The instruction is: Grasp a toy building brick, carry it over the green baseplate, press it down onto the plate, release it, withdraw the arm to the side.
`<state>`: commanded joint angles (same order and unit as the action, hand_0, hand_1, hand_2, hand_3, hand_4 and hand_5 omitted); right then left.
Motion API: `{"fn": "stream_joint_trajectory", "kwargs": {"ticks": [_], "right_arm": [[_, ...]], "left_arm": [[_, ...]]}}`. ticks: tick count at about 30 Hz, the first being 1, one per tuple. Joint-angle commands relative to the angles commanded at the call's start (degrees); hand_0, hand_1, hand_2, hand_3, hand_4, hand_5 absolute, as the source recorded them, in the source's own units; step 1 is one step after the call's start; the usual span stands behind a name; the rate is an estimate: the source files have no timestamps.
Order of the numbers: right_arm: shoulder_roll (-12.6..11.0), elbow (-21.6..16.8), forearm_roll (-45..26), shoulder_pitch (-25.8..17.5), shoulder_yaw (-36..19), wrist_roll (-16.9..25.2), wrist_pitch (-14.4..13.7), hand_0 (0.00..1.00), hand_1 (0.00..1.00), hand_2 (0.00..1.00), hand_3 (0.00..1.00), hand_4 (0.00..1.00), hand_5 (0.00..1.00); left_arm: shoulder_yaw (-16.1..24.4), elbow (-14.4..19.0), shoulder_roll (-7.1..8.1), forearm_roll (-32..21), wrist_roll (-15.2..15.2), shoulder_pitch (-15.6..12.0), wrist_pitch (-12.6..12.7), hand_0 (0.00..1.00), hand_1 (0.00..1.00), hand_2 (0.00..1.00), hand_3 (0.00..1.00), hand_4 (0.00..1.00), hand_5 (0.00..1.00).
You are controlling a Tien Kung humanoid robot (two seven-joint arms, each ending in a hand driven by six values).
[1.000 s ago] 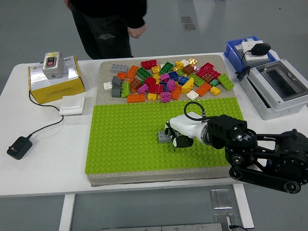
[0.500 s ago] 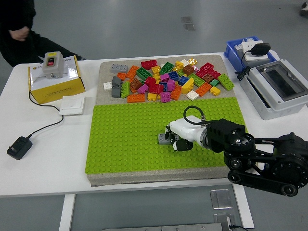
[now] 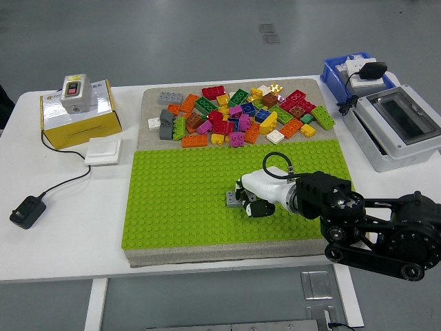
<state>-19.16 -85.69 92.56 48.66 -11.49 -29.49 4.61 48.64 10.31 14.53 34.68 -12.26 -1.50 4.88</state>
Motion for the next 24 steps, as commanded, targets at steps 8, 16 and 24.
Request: {"fn": "stream_joint_trajectory", "kwargs": {"ticks": [8,16,24], "right_arm": [[-0.6,-0.9,-1.9,0.0,-1.8,1.3,-1.0,0.029,0.182,0.747,0.703,0.122,0.354],[-0.7,-0.1,-2.1,0.0,-2.5,1.9,-1.5,0.029,0.181,0.745,0.701,0.129,0.363],[-0.6,1.3,-1.6,0.0,-1.1,2.0,-1.5,0.026,0.18,0.734,0.696,0.149,0.366]], "left_arm": [[0.2,0.0,-0.04,0.2,-0.2,-0.1,0.0,0.667,0.653,0.614,0.726,0.366,0.569],[0.1,0.0,-0.09,0.2,-0.1,0.1,-0.1,0.667,0.654,0.614,0.726,0.368,0.569],[0.5,0.0,-0.05,0.5,-0.2,-0.1,-0.2,0.667,0.653,0.614,0.727,0.37,0.567]]}}
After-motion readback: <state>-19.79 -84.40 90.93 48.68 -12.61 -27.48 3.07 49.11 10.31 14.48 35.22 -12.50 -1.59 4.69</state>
